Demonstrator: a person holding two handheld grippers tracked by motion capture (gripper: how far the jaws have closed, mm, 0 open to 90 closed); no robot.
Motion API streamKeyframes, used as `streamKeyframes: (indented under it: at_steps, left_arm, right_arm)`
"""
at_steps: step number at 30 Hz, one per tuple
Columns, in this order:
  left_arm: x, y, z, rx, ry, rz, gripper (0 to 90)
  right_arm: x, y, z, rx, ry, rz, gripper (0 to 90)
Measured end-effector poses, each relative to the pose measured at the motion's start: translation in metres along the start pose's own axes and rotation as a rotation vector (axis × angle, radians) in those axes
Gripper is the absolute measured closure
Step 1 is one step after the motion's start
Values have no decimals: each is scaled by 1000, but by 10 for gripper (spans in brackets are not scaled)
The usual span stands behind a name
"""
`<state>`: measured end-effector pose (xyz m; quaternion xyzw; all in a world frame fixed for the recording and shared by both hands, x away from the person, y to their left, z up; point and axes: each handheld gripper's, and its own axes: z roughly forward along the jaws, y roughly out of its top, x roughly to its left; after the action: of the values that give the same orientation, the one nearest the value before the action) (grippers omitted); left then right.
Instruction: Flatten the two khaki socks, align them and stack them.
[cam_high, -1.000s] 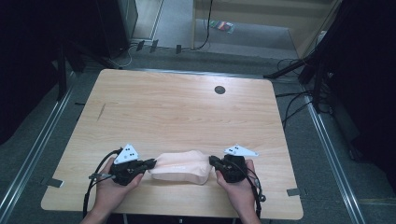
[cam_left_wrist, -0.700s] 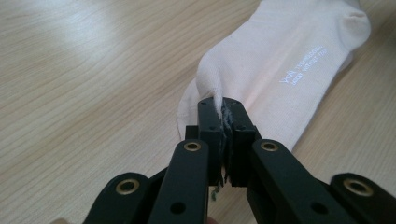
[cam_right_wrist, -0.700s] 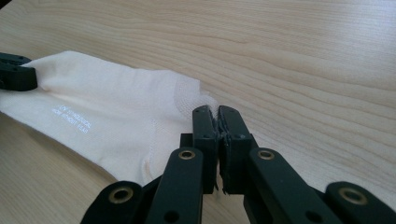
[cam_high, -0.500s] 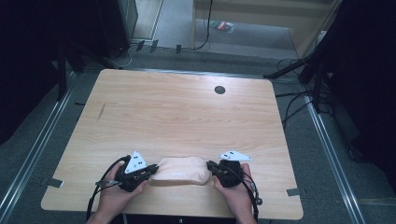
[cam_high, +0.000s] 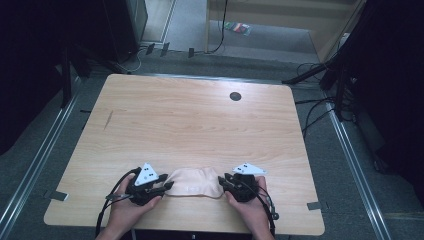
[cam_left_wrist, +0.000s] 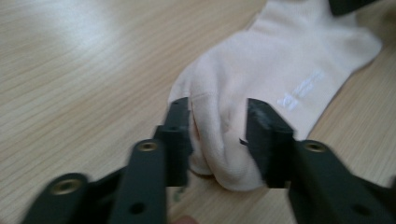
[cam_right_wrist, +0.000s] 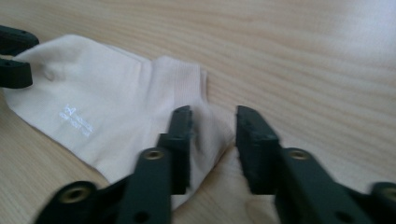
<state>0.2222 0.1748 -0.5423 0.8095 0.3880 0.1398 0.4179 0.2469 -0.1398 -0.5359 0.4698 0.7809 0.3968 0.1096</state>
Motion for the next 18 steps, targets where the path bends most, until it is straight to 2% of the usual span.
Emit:
streamKeyframes:
  at_steps: [1, 2, 3, 4, 5, 6, 7, 8, 9, 10, 11, 13, 14, 17, 18]
  left_arm:
    - [0, 0, 0, 0, 0, 0, 533]
    - [8, -1, -4, -38, -33, -57, 479]
    - [12, -1, -6, -57, -37, -82, 426]
    - [12, -1, -6, -57, -37, -82, 355]
    - [15, -2, -8, -69, -32, -105, 355]
    - [21, -2, -12, -87, -27, -142, 222]
    - [21, -2, -12, -87, -27, -142, 187]
    - [26, -2, -16, -102, -28, -166, 154]
    - [29, -3, -18, -119, -30, -183, 133]
    - [29, -3, -18, -119, -30, -183, 118]
    - [32, -3, -21, -134, -26, -193, 118]
    - [37, -3, -25, -152, -23, -203, 62]
    - [41, -6, -29, -158, -21, -200, 0]
    - [46, -8, -33, -165, -7, -220, 0]
    - [50, -10, -37, -168, 13, -222, 0]
  right_arm:
    - [-1, 0, -1, -24, 4, -14, 567]
    - [-2, -1, -2, -50, 8, -23, 494]
    - [-3, -1, -4, -73, 3, -31, 443]
    - [-3, -1, -4, -73, 3, -31, 443]
    - [-5, -1, -5, -95, -7, -43, 399]
    - [-8, -1, -9, -120, -11, -33, 306]
    - [-8, -1, -9, -120, -11, -33, 306]
    - [-13, 1, -12, -140, -4, 6, 207]
    - [-14, 1, -13, -148, -10, 13, 161]
    - [-14, 1, -13, -148, -10, 13, 161]
    - [-17, 2, -15, -155, -25, 32, 118]
    - [-21, 3, -20, -169, -42, 39, 91]
    - [-25, 2, -25, -192, -61, 34, 45]
    - [-31, 1, -29, -207, -54, 51, 39]
    - [-37, -1, -33, -218, -58, 58, 35]
